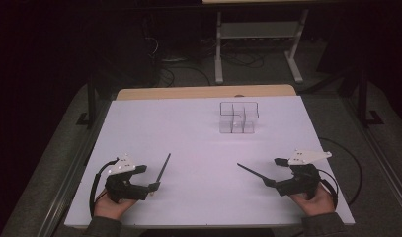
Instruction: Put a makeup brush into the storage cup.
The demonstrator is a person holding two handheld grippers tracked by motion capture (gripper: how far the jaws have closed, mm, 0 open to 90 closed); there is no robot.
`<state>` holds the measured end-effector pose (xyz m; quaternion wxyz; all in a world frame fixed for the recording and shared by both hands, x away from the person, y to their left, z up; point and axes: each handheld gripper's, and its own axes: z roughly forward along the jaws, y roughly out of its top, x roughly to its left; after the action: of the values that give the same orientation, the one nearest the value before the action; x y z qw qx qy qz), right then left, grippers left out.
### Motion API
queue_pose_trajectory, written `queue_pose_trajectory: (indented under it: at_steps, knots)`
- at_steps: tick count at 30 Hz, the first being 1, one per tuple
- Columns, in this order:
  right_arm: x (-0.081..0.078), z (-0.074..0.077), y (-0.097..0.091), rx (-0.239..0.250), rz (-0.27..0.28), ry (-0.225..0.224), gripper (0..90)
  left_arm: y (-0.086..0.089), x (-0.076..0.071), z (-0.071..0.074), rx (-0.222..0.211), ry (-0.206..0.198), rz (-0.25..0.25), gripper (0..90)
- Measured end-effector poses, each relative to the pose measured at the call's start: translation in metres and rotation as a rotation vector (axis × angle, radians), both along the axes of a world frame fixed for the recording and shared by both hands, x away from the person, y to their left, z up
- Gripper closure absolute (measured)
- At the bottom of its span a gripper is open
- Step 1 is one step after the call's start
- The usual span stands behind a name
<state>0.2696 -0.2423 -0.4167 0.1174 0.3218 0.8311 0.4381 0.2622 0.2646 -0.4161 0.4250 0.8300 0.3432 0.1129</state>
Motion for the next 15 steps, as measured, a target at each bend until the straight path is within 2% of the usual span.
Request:
queue_pose_trajectory:
  at_steps: [15]
  knots:
    - [0.0009,0.0001,-0.0011,0.002,-0.008,-0.004,15.9,0.0005,0.0010,0.0034,-0.013,0.005,0.004,18.5]
